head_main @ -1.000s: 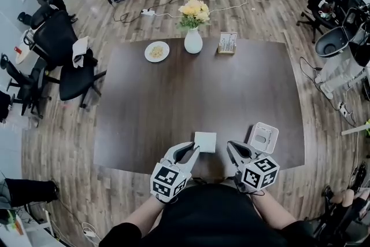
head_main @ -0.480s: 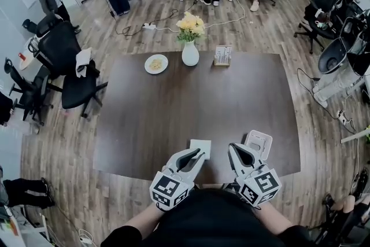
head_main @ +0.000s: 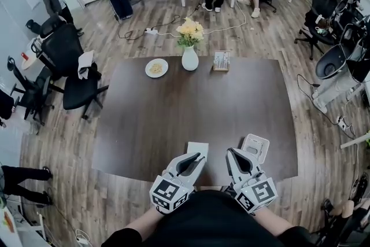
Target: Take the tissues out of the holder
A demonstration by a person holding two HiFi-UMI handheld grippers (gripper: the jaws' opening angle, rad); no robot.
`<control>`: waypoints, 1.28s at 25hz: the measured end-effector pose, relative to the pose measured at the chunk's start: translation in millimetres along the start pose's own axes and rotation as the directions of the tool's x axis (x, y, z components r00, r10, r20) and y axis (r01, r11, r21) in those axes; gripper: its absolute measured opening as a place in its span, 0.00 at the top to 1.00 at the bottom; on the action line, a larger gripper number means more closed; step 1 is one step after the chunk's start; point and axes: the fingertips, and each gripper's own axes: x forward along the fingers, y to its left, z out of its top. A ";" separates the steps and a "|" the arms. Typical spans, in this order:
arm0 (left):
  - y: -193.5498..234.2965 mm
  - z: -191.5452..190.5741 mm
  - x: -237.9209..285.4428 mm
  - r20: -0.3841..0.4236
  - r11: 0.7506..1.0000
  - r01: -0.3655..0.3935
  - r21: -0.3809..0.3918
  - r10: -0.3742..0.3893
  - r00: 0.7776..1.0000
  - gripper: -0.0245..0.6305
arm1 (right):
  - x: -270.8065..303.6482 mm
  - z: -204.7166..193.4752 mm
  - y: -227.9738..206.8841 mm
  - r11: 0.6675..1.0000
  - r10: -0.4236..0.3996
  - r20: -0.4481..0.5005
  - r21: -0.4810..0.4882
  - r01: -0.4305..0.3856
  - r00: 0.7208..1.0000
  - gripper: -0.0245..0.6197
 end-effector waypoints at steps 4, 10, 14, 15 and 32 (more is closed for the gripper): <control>2.1 -7.3 -3.2 -0.006 1.000 -0.005 -0.011 0.005 1.000 0.86 | 1.0 -6.4 2.4 1.000 0.003 -0.011 -0.002 -0.003 1.000 0.95; 0.4 -11.4 -0.2 -0.014 1.000 -0.001 -0.015 0.001 1.000 0.86 | 1.2 -5.1 5.6 0.999 0.016 -0.013 -0.035 -0.016 1.000 0.95; 3.1 -10.9 2.7 -0.015 1.000 -0.004 -0.015 0.004 1.000 0.86 | 3.7 -2.3 7.1 0.998 0.030 -0.014 -0.058 -0.031 0.999 0.95; 4.2 -10.6 3.3 -0.017 1.000 -0.005 -0.015 0.004 1.000 0.86 | 4.9 -1.1 8.0 0.997 0.034 -0.014 -0.066 -0.035 0.999 0.95; 13.4 -11.4 9.0 -0.029 1.000 -0.004 0.006 0.004 1.000 0.86 | 9.2 0.5 1.8 0.997 0.017 -0.021 -0.075 -0.018 1.000 0.95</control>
